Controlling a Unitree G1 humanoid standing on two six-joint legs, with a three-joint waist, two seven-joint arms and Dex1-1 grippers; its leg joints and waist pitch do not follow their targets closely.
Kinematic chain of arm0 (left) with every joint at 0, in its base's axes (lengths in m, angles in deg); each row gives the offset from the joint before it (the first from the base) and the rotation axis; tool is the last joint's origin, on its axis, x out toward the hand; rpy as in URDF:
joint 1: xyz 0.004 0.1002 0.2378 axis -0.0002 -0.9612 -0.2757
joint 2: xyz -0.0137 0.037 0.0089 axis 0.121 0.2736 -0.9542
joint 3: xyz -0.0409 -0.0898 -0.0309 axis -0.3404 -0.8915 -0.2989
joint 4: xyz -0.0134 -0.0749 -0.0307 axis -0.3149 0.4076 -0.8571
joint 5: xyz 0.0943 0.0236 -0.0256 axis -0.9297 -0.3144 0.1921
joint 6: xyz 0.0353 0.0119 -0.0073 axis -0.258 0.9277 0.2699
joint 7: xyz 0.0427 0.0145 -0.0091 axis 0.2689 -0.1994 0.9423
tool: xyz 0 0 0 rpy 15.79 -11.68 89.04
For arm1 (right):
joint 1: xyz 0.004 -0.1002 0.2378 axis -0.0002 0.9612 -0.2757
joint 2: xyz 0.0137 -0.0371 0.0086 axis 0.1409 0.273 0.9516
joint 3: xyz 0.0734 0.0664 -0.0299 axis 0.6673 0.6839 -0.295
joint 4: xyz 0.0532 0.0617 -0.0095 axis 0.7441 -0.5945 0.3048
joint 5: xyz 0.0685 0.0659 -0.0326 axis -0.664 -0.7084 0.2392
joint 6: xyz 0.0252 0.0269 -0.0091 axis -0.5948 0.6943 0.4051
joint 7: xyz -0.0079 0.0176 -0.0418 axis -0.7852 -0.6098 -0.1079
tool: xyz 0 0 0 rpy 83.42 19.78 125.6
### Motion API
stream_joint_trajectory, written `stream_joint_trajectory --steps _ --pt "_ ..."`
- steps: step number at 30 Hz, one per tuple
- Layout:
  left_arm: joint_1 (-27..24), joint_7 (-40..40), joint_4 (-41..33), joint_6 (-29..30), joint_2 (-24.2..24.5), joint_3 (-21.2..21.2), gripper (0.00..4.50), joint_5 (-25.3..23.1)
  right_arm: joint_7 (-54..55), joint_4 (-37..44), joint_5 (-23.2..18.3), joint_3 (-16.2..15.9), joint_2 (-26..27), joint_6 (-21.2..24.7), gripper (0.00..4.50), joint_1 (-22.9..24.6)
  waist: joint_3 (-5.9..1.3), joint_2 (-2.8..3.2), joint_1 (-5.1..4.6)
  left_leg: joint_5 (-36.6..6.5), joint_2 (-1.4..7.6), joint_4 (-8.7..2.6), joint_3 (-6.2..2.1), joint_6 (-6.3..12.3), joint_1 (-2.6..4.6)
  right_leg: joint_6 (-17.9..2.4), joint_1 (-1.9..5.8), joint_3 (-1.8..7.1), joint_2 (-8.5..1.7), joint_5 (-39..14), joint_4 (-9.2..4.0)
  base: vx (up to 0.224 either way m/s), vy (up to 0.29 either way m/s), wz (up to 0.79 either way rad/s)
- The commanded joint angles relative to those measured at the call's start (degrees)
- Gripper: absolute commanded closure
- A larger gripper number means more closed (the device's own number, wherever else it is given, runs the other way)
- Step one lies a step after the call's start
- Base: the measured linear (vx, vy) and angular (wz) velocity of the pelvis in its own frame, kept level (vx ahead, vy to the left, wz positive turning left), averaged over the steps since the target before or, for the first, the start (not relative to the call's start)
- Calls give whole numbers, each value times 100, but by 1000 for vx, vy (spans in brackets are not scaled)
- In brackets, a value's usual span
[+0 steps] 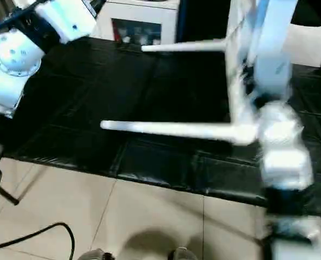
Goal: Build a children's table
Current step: Flip table
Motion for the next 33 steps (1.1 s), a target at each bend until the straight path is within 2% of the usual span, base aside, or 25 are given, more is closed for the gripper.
stream_joint_trajectory --steps 1,2,4,5,6,8,9,10,11,12,14,15,16,17,18,19,21,25,26,27,28,29,30,31,33 --pt "28 -94 -10 334 -114 -338 264 537 -724 655 515 -328 -559 -601 255 -543 -527 -139 24 -420 43 -294 53 318 115 -1327 455 145 -89 -326 -291 0 0 0" --pt "-10 -148 -11 461 -178 -433 264 713 -993 579 415 -370 -736 -550 255 -689 -526 -130 38 -425 48 -290 52 354 117 -1360 456 143 -97 -322 -291 0 0 0" --pt "-111 -232 -153 743 -266 -597 266 1001 -1446 443 262 -428 -1032 -394 255 -918 -532 -152 57 -378 50 -286 55 388 122 -1419 465 139 -104 -247 -269 0 0 0" --pt "-230 -320 -310 1041 -339 -732 266 1245 -1914 328 81 -484 -1302 -182 255 -1124 -522 -166 73 -368 57 -286 51 474 114 -1533 491 133 -100 -198 -261 0 0 0" --pt "-298 -350 -388 1189 -383 -791 266 1353 -2119 263 21 -508 -1434 -93 255 -1221 -519 -180 103 -426 73 -274 68 534 128 -1539 456 140 -110 -244 -285 0 0 0" --pt "-398 -407 -459 1407 -422 -836 266 1447 -2515 166 -58 -579 -1652 -3 255 -1385 -518 -162 112 -404 77 -278 54 542 114 -1535 467 134 -121 -269 -276 0 0 0" --pt "-565 -470 -552 1674 -466 -874 266 1499 -3153 -3 -135 -694 -2000 69 255 -1699 -512 -178 112 -487 90 -274 55 529 137 -1555 451 126 -106 -336 -280 0 0 0" --pt "-612 -480 -580 1749 -477 -882 266 1505 -3347 -48 -166 -725 -2096 79 255 -1797 -502 -213 122 -623 95 -269 58 520 146 -1565 442 120 -110 -527 -297 0 0 0" --pt "-654 -491 -610 1867 -522 -919 267 1583 -3550 -60 -270 -738 -2163 162 255 -1925 -476 -190 146 -754 107 -281 56 504 149 -1518 427 128 -132 -761 -334 0 0 0" --pt "-682 -500 -633 1965 -560 -951 270 1655 -3702 -62 -358 -746 -2207 235 220 -2021 -468 -195 147 -852 105 -278 57 461 157 -1460 407 124 -126 -941 -341 0 0 0" --pt "-746 -509 -690 2180 -629 -1012 274 1759 -4018 -41 -593 -772 -2212 461 185 -2244 -461 -197 138 -939 108 -284 41 393 150 -1393 407 111 -122 -1105 -345 0 0 0" --pt "-765 -506 -704 2232 -646 -1026 274 1781 -4105 -31 -649 -789 -2208 507 185 -2300 -458 -208 127 -961 102 -283 28 369 125 -1352 419 100 -119 -1175 -344 0 0 0" --pt "-789 -496 -711 2262 -669 -1040 278 1801 -4133 -25 -727 -787 -2149 554 167 -2355 -443 -178 129 -1097 105 -291 17 292 135 -1242 397 99 -129 -1424 -380 0 0 0" --pt "-830 -483 -752 2372 -702 -1057 278 1849 -4197 -45 -758 -825 -2123 570 167 -2407 -440 -176 115 -1164 106 -294 13 246 136 -1190 388 97 -132 -1535 -396 0 0 0" --pt "-849 -472 -765 2415 -719 -1064 278 1870 -4225 -54 -752 -850 -2118 559 141 -2420 -438 -170 92 -1271 111 -305 0 131 137 -1118 376 87 -127 -1682 -409 0 0 0" --pt "-890 -449 -792 2510 -755 -1077 278 1915 -4290 -76 -731 -905 -2111 532 141 -2446 -437 -200 80 -1403 103 -300 -4 62 142 -1036 370 78 -118 -1827 -422 0 0 0" --pt "-968 -407 -853 2685 -815 -1087 278 1955 -4283 -158 -749 -908 -2041 519 117 -2475 -442 -208 46 -1445 87 -297 -10 38 120 -940 369 78 -120 -1921 -429 0 0 0" --pt "-1043 -352 -951 2834 -863 -1102 278 1987 -4353 -255 -683 -960 -2051 391 87 -2499 -436 -226 18 -1553 76 -281 -10 43 131 -823 331 63 -116 -2250 -478 0 0 0" --pt "-1109 -296 -1019 2973 -949 -1145 278 2078 -4377 -326 -673 -927 -2006 285 76 -2527 -435 -208 16 -1600 75 -273 -14 52 131 -814 328 60 -114 -2281 -474 0 0 0" --pt "-1155 -258 -1066 3074 -1010 -1177 278 2146 -4391 -374 -674 -896 -1968 219 65 -2548 -422 -230 -8 -1658 61 -264 -14 78 108 -758 328 45 -105 -2415 -483 0 0 0" --pt "-1318 -130 -1141 3274 -1139 -1207 278 2206 -4377 -467 -666 -854 -1896 -31 55 -2608 -414 -185 -15 -1688 59 -267 -27 73 116 -704 308 40 -107 -2554 -502 0 0 0" --pt "-1354 -102 -1157 3317 -1167 -1212 278 2217 -4373 -487 -663 -846 -1881 -87 47 -2621 -416 -194 -30 -1717 63 -263 -24 55 112 -684 300 36 -106 -2606 -509 0 0 0" --pt "-1433 -65 -1190 3395 -1203 -1205 278 2189 -4377 -524 -670 -824 -1852 -185 39 -2647 -424 -236 -47 -1717 56 -260 -29 67 108 -666 304 16 -93 -2666 -524 0 0 0" --pt "-1499 -27 -1209 3444 -1231 -1202 278 2154 -4383 -555 -689 -797 -1825 -254 31 -2666 -431 -225 -31 -1722 61 -252 -24 91 136 -666 272 22 -97 -2696 -533 0 0 0" --pt "-1604 14 -1217 3532 -1283 -1230 278 2084 -4372 -617 -699 -762 -1792 -440 10 -2703 -430 -202 -33 -1774 57 -258 -32 107 134 -673 263 9 -89 -2742 -546 0 0 0"
